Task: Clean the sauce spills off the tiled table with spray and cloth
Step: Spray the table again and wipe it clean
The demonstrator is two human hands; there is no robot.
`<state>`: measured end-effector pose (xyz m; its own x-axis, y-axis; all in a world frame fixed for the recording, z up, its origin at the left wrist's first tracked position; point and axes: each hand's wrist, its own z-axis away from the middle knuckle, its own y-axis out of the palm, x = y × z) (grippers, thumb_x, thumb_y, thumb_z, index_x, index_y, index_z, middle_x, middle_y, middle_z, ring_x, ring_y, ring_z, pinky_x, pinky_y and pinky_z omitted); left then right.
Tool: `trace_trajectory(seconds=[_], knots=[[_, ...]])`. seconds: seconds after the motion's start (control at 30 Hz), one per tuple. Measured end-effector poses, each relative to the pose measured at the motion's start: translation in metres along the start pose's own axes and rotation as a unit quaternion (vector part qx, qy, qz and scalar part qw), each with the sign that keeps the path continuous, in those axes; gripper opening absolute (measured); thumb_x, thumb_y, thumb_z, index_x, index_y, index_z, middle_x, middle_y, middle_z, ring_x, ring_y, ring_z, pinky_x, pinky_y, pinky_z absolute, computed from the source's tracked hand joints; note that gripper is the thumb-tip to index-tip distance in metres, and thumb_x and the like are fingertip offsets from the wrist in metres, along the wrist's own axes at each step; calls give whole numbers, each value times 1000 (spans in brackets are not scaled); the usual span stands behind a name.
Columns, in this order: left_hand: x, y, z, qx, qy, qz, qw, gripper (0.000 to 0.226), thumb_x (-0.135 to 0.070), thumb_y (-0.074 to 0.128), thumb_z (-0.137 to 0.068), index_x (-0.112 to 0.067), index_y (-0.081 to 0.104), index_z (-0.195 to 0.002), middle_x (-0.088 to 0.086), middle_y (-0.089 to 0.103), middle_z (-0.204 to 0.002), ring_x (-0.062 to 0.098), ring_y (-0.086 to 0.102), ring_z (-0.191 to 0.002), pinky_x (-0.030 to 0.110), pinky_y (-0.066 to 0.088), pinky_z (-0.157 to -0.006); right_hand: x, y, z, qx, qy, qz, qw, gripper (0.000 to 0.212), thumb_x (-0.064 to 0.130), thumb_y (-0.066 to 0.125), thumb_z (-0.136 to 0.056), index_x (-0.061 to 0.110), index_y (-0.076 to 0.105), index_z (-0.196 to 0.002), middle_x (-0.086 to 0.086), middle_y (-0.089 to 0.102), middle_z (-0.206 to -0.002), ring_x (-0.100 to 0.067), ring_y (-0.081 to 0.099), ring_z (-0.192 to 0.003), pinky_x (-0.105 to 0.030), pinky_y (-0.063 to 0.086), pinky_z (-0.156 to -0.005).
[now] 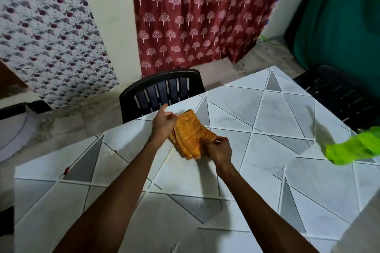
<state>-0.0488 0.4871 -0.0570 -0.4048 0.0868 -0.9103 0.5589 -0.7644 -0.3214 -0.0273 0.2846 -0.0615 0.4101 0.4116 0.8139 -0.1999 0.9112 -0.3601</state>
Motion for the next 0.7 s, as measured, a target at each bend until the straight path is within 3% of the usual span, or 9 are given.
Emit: trace_trajectory(seconds=[0.07,0.13,0.2,0.27,0.33,0.37,0.47,0.63,0.7], knots=[[9,-10,-17,-49,24,-93,994,64,-23,66,-92,-15,36,-149,13,49,-144,30,51,-128,40,43,-106,1,11,-6,-70,-138,176,972,56,28,73,-84,9,53,-133,-15,54,-131,-35,56,-116,-43,51,-90],[28,-26,-22,-89,43,-208,973,65,-27,63,-93,-14,34,-150,14,39,-151,34,43,-136,45,40,-109,8,22,-13,-65,-273,249,927,54,35,63,-90,13,50,-138,-12,49,-138,-33,49,-125,-44,52,-92],[56,-43,-22,-64,74,-317,943,70,-42,58,-94,-15,30,-152,13,31,-157,33,32,-143,47,30,-115,17,39,-29,5,-383,306,871,57,47,49,-95,19,45,-144,-10,44,-150,-33,43,-135,-48,48,-104],[86,-55,-19,23,85,-409,908,84,-67,41,-91,-21,15,-157,5,7,-165,26,5,-152,46,7,-121,20,55,-53,105,-458,412,781,63,60,35,-99,32,29,-155,-6,23,-165,-35,21,-151,-54,26,-118],[107,-60,-16,68,98,-465,877,95,-81,20,-82,-27,-1,-157,-1,-14,-164,21,-14,-151,44,-10,-120,14,66,-78,183,-476,501,699,70,68,29,-98,44,1,-158,5,-6,-170,-29,-6,-156,-60,8,-122],[113,-60,-18,65,105,-476,871,98,-84,14,-79,-27,-6,-156,-2,-19,-163,20,-18,-150,44,-13,-119,10,70,-90,194,-478,519,681,73,70,29,-98,47,-7,-156,10,-13,-168,-25,-12,-156,-61,5,-123],[115,-57,-19,45,116,-485,866,102,-87,9,-74,-28,-7,-156,-3,-19,-163,18,-20,-150,44,-14,-119,6,76,-116,141,-469,525,696,74,72,30,-95,46,1,-158,12,-7,-169,-22,-8,-156,-62,11,-121],[122,-56,-21,25,135,-482,865,101,-84,13,-74,-28,-4,-157,-3,-16,-164,18,-17,-151,42,-14,-120,50,114,-155,7,-331,498,802,83,80,18,-90,37,6,-160,-2,3,-170,-35,-1,-155,-63,5,-122],[126,-58,-22,20,137,-489,861,101,-83,12,-75,-26,-5,-157,-2,-15,-164,19,-15,-151,42,-14,-120,58,143,-148,31,-340,508,791,86,82,18,-89,36,2,-160,-3,-2,-170,-37,-7,-155,-63,1,-121]])
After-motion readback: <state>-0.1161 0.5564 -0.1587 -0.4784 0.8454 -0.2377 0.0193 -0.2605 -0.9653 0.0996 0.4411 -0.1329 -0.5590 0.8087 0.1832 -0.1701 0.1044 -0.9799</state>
